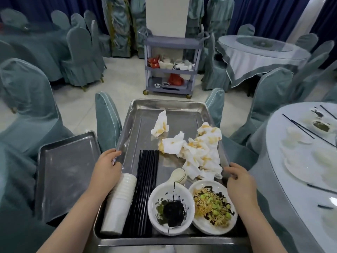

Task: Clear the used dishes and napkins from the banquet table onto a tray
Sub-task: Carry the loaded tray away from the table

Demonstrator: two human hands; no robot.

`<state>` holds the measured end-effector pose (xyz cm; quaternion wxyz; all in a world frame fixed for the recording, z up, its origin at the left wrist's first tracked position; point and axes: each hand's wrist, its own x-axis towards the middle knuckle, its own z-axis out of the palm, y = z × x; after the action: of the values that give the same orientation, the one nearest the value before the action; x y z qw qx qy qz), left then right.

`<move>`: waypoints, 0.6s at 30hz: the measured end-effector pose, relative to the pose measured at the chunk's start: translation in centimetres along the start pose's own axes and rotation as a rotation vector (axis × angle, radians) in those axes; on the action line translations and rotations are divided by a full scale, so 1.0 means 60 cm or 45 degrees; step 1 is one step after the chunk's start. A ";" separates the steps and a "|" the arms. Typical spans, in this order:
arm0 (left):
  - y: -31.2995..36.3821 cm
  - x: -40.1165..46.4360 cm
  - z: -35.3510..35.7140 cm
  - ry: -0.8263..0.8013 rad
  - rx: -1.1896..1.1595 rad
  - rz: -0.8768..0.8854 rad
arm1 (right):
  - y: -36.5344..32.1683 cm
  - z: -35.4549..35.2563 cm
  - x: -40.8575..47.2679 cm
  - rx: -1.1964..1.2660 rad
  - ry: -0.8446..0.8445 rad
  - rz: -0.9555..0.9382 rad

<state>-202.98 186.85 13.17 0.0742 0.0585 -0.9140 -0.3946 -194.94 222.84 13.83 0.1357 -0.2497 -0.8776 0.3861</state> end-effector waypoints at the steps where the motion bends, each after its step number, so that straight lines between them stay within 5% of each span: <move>1: 0.012 0.034 0.012 0.011 0.008 -0.007 | -0.010 0.008 0.042 -0.017 -0.001 -0.008; 18: 0.072 0.595 0.184 0.070 0.011 0.014 | -0.159 0.219 0.583 -0.016 -0.062 -0.085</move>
<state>-240.23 191.74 12.03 0.1012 0.0647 -0.9135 -0.3886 -233.10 228.30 13.76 0.1255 -0.2117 -0.8909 0.3818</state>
